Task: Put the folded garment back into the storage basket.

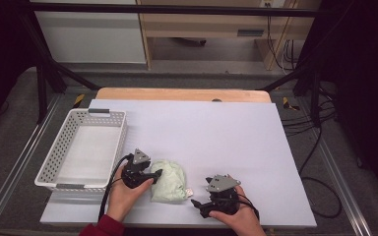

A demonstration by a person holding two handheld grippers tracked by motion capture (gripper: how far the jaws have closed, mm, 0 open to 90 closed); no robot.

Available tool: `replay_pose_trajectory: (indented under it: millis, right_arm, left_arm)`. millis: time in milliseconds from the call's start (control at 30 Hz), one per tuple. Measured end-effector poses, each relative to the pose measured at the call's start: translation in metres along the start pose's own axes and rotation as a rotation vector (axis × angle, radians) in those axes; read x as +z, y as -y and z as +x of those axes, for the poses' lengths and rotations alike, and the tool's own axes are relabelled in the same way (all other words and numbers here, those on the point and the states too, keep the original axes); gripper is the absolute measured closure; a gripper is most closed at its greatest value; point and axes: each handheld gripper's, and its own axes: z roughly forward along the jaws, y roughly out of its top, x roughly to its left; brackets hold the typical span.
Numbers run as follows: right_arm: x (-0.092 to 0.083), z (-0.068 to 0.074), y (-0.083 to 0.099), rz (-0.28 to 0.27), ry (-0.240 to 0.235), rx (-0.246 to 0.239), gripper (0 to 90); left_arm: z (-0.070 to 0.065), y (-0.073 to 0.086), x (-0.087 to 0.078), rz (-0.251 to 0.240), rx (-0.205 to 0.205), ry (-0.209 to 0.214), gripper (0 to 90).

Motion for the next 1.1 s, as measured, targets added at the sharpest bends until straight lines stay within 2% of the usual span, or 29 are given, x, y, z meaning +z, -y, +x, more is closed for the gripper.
replay_pose_trajectory:
  millis: [100,200,333,500,700,767,867,1100]
  right_arm:
    - [0.0,0.0,0.0,-0.002,-0.003,0.0,13.7]
    - [-0.001,0.0,0.0,-0.005,-0.006,0.003,13.8]
    - [-0.001,0.0,-0.001,-0.011,-0.012,0.009,13.8]
    - [-0.001,0.001,-0.002,-0.017,-0.025,0.013,14.5]
    - [0.004,0.008,-0.004,-0.001,-0.044,0.005,16.7]
    - [0.008,0.01,-0.004,0.028,-0.043,0.002,20.2]
    - [0.016,0.014,-0.004,0.074,-0.052,-0.017,23.2]
    - [0.016,0.015,-0.005,0.059,-0.072,-0.012,27.5]
  left_arm:
    - [0.001,-0.002,0.003,0.017,0.001,-0.005,41.8]
    - [0.001,-0.003,0.009,0.034,-0.012,0.014,42.0]
    - [-0.002,-0.005,0.013,0.05,-0.001,0.037,45.4]
    - [-0.003,-0.008,0.013,0.067,0.033,0.06,52.5]
    - [-0.002,-0.008,0.013,0.064,0.038,0.079,55.9]
    - [-0.002,-0.007,0.013,0.064,0.037,0.083,56.5]
    - [-0.001,-0.007,0.014,0.059,0.026,0.113,64.9]
    - [-0.002,-0.006,0.014,0.052,0.03,0.14,74.2]
